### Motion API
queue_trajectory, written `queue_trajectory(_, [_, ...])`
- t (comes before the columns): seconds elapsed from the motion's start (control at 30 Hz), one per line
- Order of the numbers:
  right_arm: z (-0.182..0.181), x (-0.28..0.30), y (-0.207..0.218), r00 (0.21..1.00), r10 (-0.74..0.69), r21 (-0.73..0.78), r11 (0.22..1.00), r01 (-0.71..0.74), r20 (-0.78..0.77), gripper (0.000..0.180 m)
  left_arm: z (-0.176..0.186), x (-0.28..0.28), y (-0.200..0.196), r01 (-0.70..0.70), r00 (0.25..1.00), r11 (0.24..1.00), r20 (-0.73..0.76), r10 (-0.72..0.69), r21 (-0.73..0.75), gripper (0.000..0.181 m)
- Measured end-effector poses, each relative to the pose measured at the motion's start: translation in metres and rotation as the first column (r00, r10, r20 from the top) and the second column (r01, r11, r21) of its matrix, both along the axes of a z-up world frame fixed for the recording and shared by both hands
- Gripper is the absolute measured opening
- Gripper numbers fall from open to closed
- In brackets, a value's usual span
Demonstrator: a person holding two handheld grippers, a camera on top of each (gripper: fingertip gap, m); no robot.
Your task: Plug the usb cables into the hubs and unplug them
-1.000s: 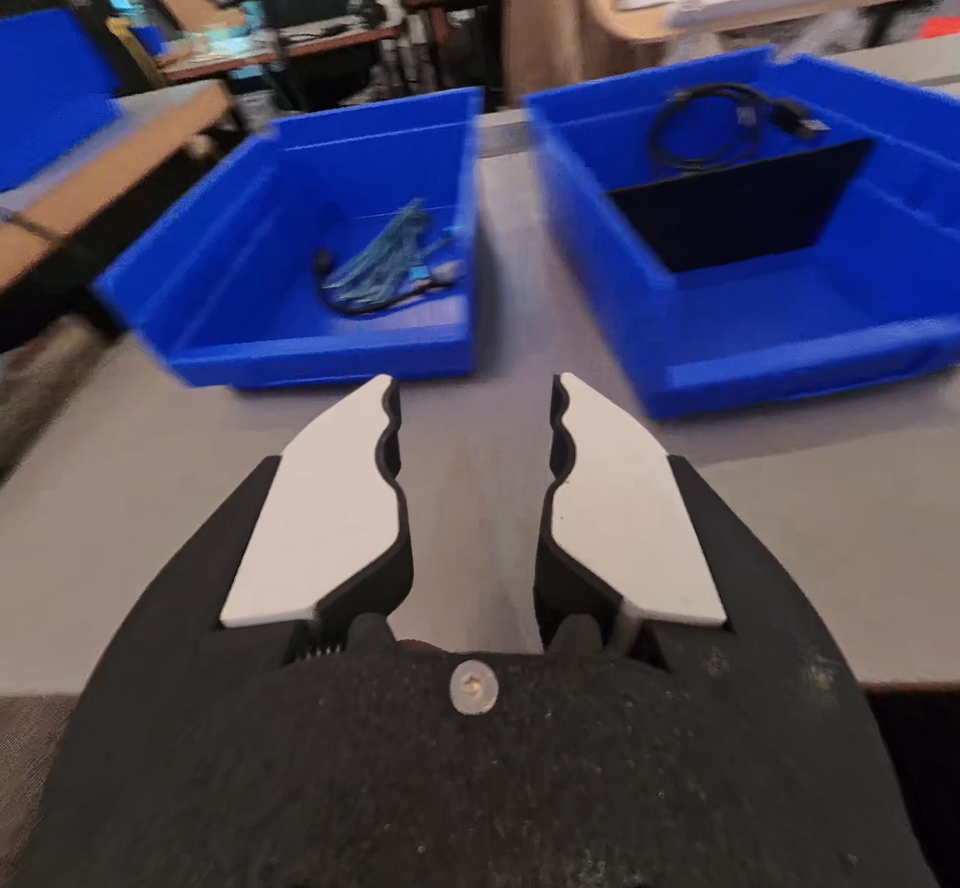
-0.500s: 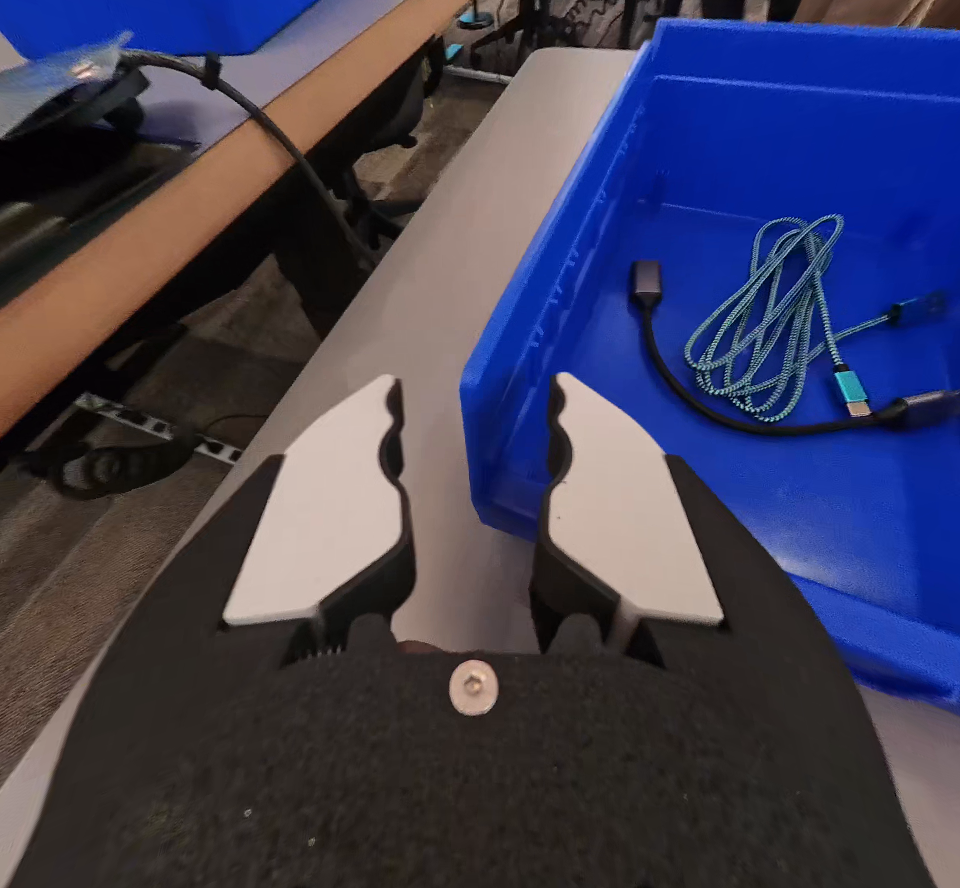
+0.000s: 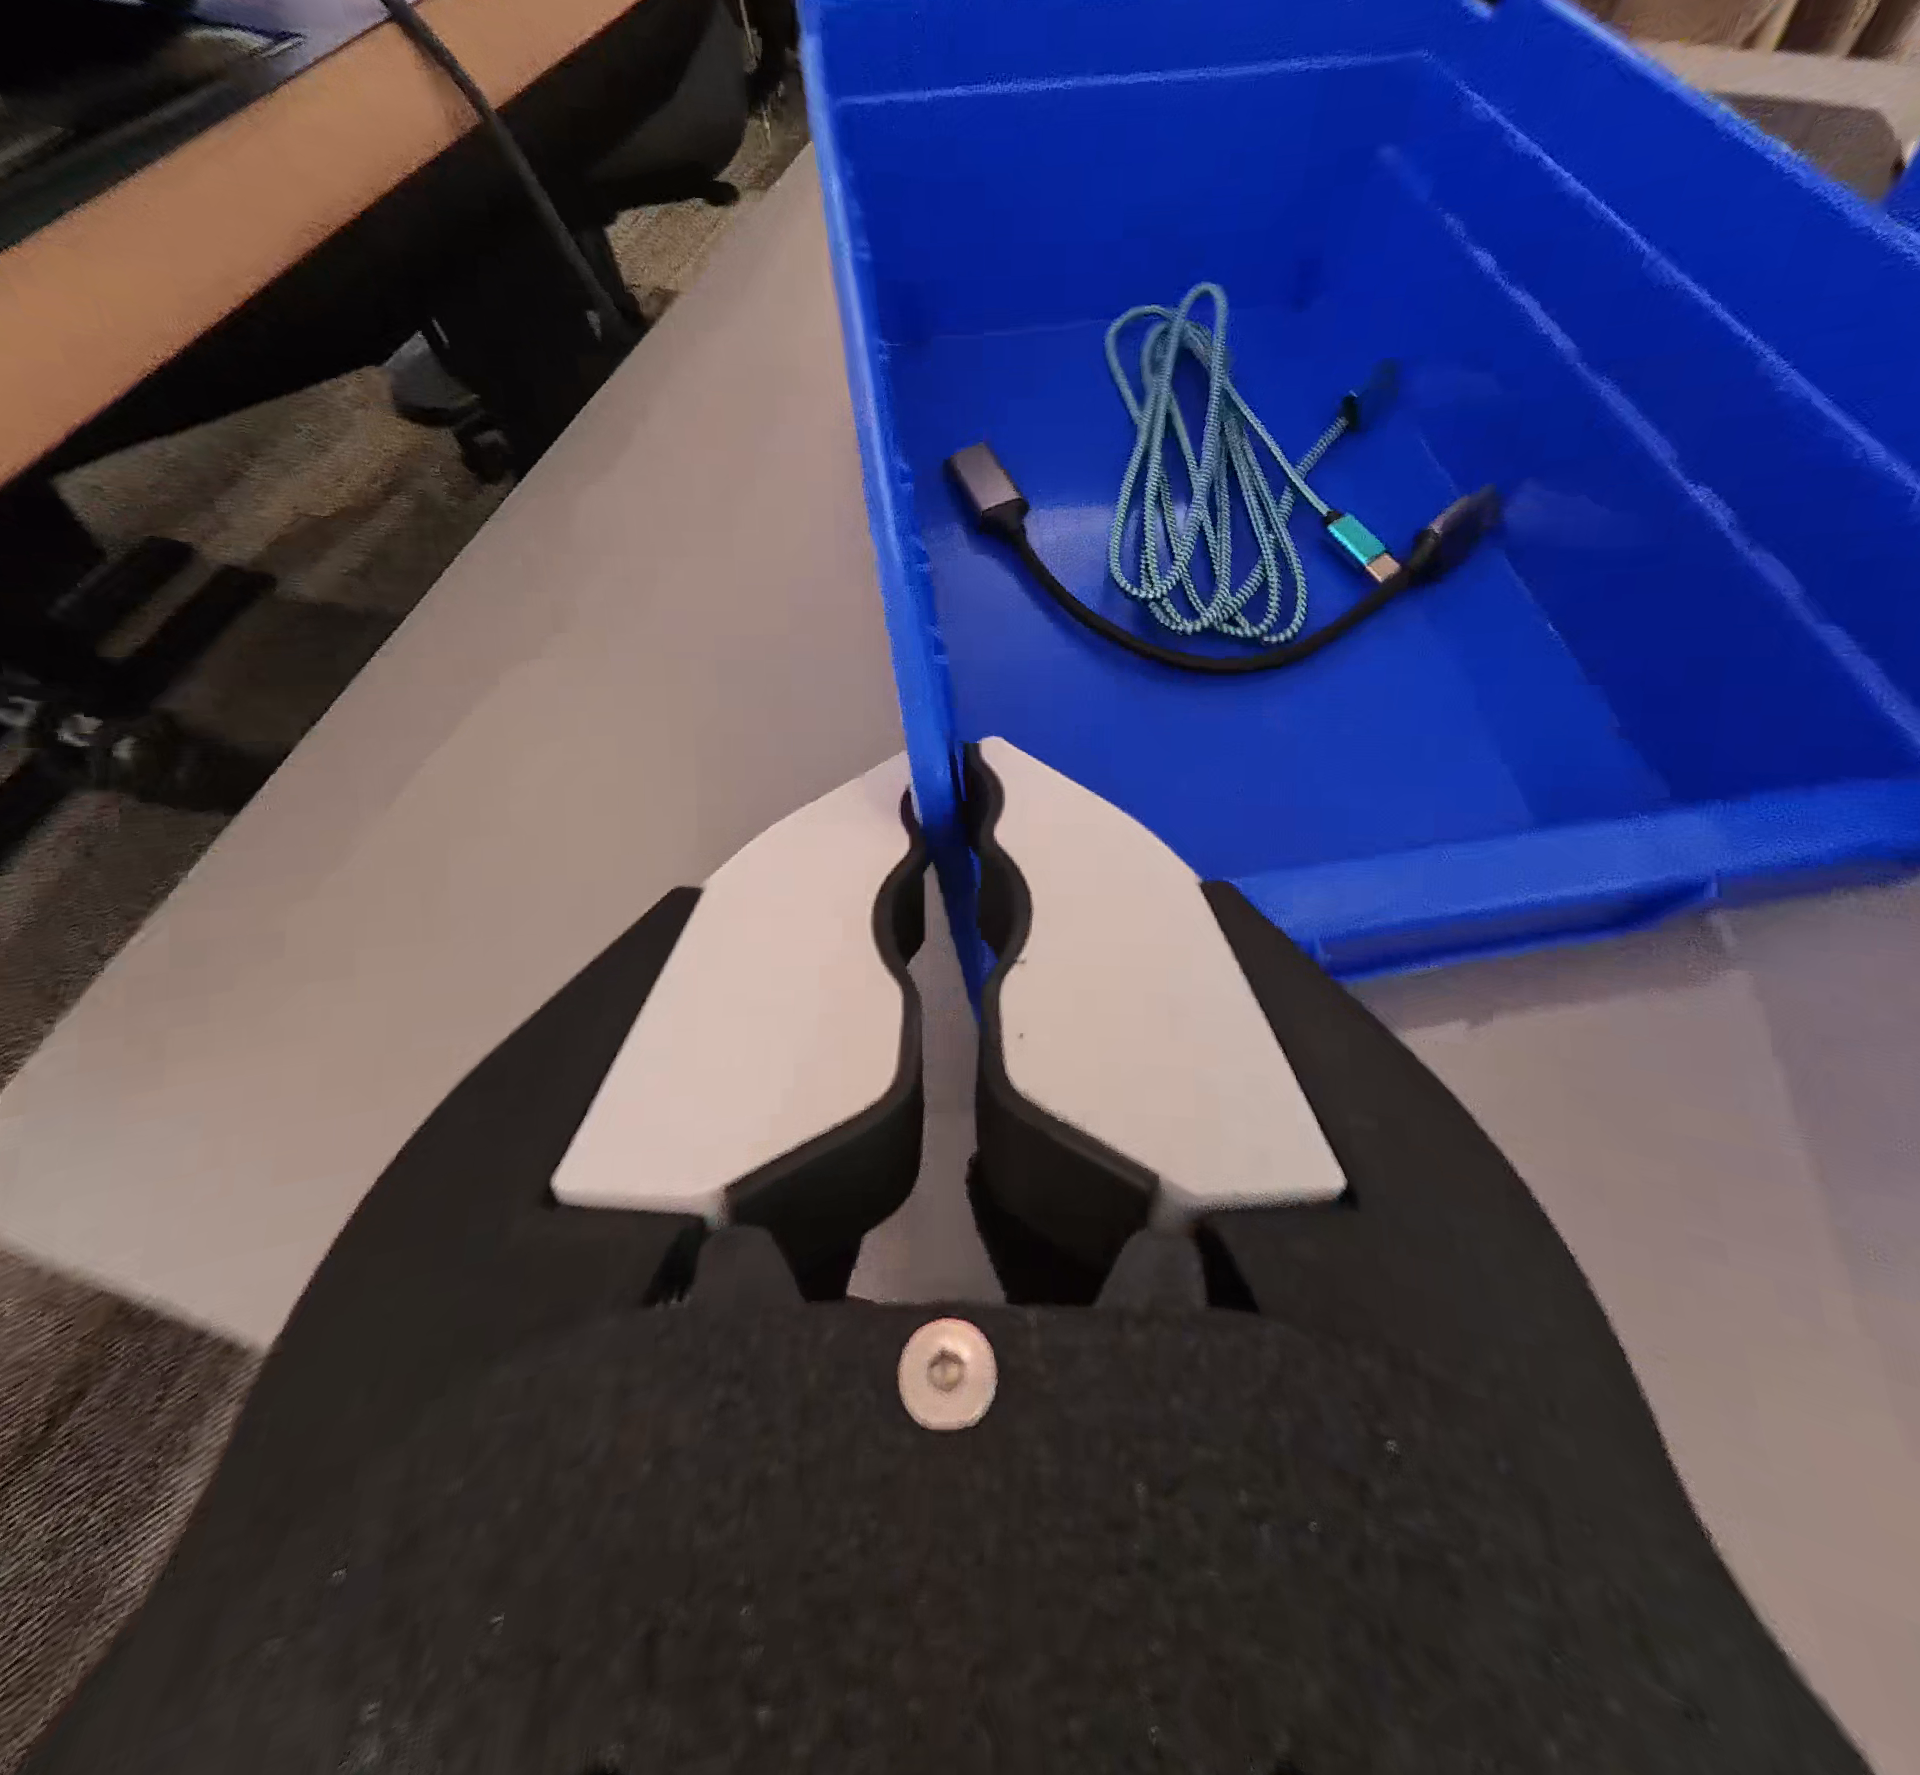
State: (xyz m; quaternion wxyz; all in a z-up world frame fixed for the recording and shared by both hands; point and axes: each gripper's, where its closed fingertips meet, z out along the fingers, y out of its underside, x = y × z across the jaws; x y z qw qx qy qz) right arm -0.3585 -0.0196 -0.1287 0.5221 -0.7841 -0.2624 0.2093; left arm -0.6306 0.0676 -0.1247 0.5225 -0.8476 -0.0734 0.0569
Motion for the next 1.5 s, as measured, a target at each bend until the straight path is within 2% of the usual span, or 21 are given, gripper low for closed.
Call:
queue_trajectory(0.03, [-0.001,-0.01,0.001,1.0,0.009,-0.009,1.0,-0.009,-0.003,0.04,0.0,0.005,-0.012,-0.008,1.0,1.0,-0.019,0.008,-0.008,0.004])
queue_trajectory(0.23, [0.001,-0.049,0.009,0.999,-0.006,-0.03,1.0,0.005,-0.042,0.041,0.0,0.019,-0.092,-0.078,0.997,0.997,-0.029,0.078,0.009,0.004])
queue_trajectory(0.4, [0.003,-0.061,0.009,0.997,-0.028,-0.007,1.0,0.027,-0.073,0.04,0.001,0.017,-0.139,-0.1,0.995,0.994,0.002,0.1,0.043,0.003])
queue_trajectory(0.47, [-0.003,-0.07,0.011,0.997,-0.029,-0.004,1.0,0.029,-0.065,0.034,0.001,0.022,-0.149,-0.091,0.996,0.994,0.019,0.09,0.056,0.003])
queue_trajectory(0.5, [-0.006,-0.077,0.009,0.998,-0.002,-0.023,1.0,0.001,-0.064,0.02,0.001,0.026,-0.153,-0.091,0.996,0.994,0.011,0.091,0.065,0.003])
queue_trajectory(0.57, [-0.001,-0.072,0.014,0.996,-0.066,0.002,0.998,0.067,-0.058,0.005,0.008,0.03,-0.159,-0.107,0.993,0.989,-0.038,0.112,0.103,0.004])
queue_trajectory(0.73, [0.032,-0.062,0.014,0.994,-0.078,0.043,0.996,0.081,-0.08,0.003,0.045,0.044,-0.166,-0.11,0.988,0.976,-0.085,0.128,0.187,0.004])
queue_trajectory(0.87, [0.084,-0.035,0.014,0.986,-0.101,0.125,0.985,0.118,-0.133,0.003,0.099,0.07,-0.161,-0.061,0.987,0.957,-0.124,0.099,0.285,0.004])
queue_trajectory(1.03, [0.165,0.046,0.019,0.96,-0.188,0.251,0.938,0.239,-0.209,0.003,0.178,0.148,-0.137,0.074,0.986,0.91,-0.166,-0.006,0.409,0.004])
queue_trajectory(1.13, [0.202,0.125,0.022,0.931,-0.282,0.305,0.887,0.345,-0.233,0.003,0.211,0.222,-0.113,0.191,0.975,0.868,-0.193,-0.113,0.458,0.004])
queue_trajectory(1.2, [0.215,0.183,0.022,0.908,-0.351,0.313,0.856,0.41,-0.23,0.003,0.223,0.277,-0.097,0.255,0.965,0.843,-0.182,-0.19,0.474,0.003])
queue_trajectory(1.33, [0.212,0.302,0.024,0.847,-0.498,0.294,0.795,0.531,-0.185,0.003,0.216,0.394,-0.064,0.371,0.927,0.812,-0.134,-0.349,0.452,0.004])
queue_trajectory(1.5, [0.176,0.439,0.019,0.738,-0.664,0.241,0.702,0.67,-0.117,0.003,0.173,0.532,-0.034,0.497,0.856,0.774,-0.076,-0.511,0.392,0.004])
